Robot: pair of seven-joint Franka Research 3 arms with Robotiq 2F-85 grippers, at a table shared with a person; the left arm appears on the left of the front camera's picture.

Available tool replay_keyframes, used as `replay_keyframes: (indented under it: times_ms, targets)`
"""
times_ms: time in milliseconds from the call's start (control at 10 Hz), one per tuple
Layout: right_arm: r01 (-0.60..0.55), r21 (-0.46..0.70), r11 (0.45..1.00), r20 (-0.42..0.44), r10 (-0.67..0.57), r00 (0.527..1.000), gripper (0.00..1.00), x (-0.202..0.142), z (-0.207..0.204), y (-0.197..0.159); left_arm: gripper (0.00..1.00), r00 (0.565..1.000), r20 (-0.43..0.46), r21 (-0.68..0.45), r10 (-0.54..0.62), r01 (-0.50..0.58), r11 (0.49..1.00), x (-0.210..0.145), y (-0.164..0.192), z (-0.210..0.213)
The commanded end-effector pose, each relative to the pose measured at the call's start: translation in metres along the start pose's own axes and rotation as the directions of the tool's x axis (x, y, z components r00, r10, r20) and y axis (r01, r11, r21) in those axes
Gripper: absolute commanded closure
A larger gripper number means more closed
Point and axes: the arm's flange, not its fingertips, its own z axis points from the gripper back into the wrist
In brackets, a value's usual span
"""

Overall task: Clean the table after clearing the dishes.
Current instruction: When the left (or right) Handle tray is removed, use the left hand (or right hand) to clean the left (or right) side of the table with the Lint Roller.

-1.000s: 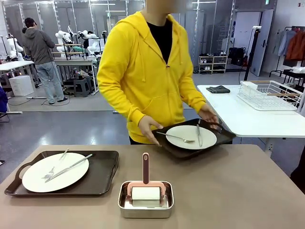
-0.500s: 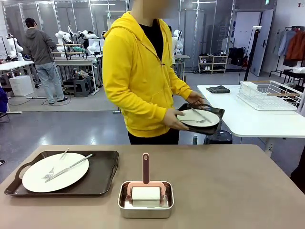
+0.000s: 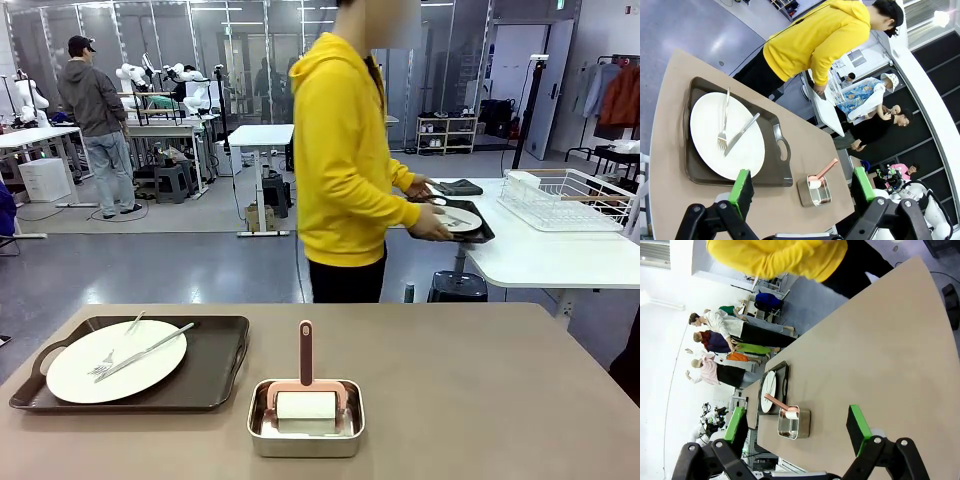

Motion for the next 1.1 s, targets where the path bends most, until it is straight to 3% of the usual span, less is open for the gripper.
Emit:
replay_keyframes:
  times_ms: [0,200,500,800,1000]
  targets:
    - [0.0,0.0,1.0,0.0,0.0,1.0,0.0,0.0,0.0,0.0,0.0,1.0,0.009,-0.004,-0.007,0.007,1.0,-0.001,0.0,0.003]
    - [-0.241,-0.022,0.97,-0.2,0.232,0.952,0.0,0.02,-0.046,0.083,0.0,1.0,0.009,-0.004,-0.007,0.007,1.0,-0.001,0.0,0.003]
    - [-0.432,-0.021,0.902,-0.424,0.383,0.821,0.0,0.015,-0.164,0.177,0.0,1.0,0.009,-0.004,-0.007,0.007,1.0,-0.001,0.0,0.003]
    - [-0.637,-0.002,0.771,-0.643,0.487,0.591,0.0,-0.02,-0.279,0.246,0.0,1.0,0.009,-0.004,-0.007,0.007,1.0,-0.001,0.0,0.003]
    - [-0.762,0.028,0.647,-0.722,0.54,0.433,0.0,-0.041,-0.353,0.271,0.0,1.0,0.009,-0.004,-0.007,0.007,1.0,-0.001,0.0,0.003]
